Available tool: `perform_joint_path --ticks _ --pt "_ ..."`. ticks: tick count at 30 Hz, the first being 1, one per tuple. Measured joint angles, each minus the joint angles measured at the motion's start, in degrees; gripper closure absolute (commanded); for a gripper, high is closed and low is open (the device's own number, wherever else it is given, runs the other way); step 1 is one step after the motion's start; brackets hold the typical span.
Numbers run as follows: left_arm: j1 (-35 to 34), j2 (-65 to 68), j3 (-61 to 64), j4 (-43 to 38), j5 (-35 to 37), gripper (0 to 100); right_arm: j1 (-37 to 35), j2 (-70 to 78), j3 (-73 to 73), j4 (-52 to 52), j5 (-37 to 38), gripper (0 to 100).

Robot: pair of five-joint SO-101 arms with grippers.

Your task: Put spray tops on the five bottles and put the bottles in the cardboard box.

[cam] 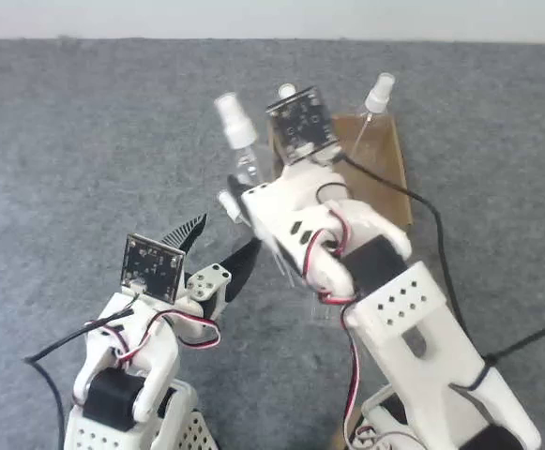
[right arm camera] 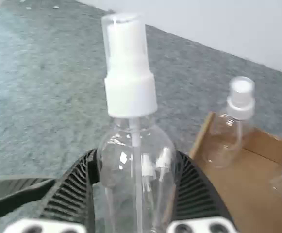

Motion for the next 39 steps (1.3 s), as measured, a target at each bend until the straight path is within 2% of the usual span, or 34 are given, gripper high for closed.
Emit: perform_joint_path --ticks 5,18,22,25,27,28,33,36,39 --pt "0.26 -0.35 1.32 -1.67 0.09 74 -3.52 -1.93 -0.7 3.52 0.0 99.2" --pt "0.44 -0.35 1.41 -1.67 0.0 74 -3.16 -10.02 -0.79 12.22 0.35 99.2" --pt "0.0 -0.35 1.41 -1.67 -0.09 79 3.6 -10.11 -2.29 12.75 4.31 99.2" --pt "-3.16 -0.35 1.41 -1.67 -0.09 89 11.16 -8.53 -5.1 12.75 5.89 99.2" --pt "-5.71 -0.26 1.41 -3.08 -0.09 99 16.26 -5.89 -6.15 12.75 6.24 99.2" --pt "-7.03 -0.26 1.41 -3.78 -0.09 100 18.11 -4.48 -6.33 12.75 6.24 99.2" --pt "-12.66 -0.35 1.85 -6.33 0.35 99 18.99 3.16 -5.27 6.33 6.24 99.2" --pt "-17.23 0.35 2.46 -7.3 2.55 99 16.44 5.98 -0.88 -1.32 6.24 99.2" --pt "-18.81 0.44 2.46 -7.38 3.6 99 13.71 8.35 1.85 -8.0 6.24 99.2"
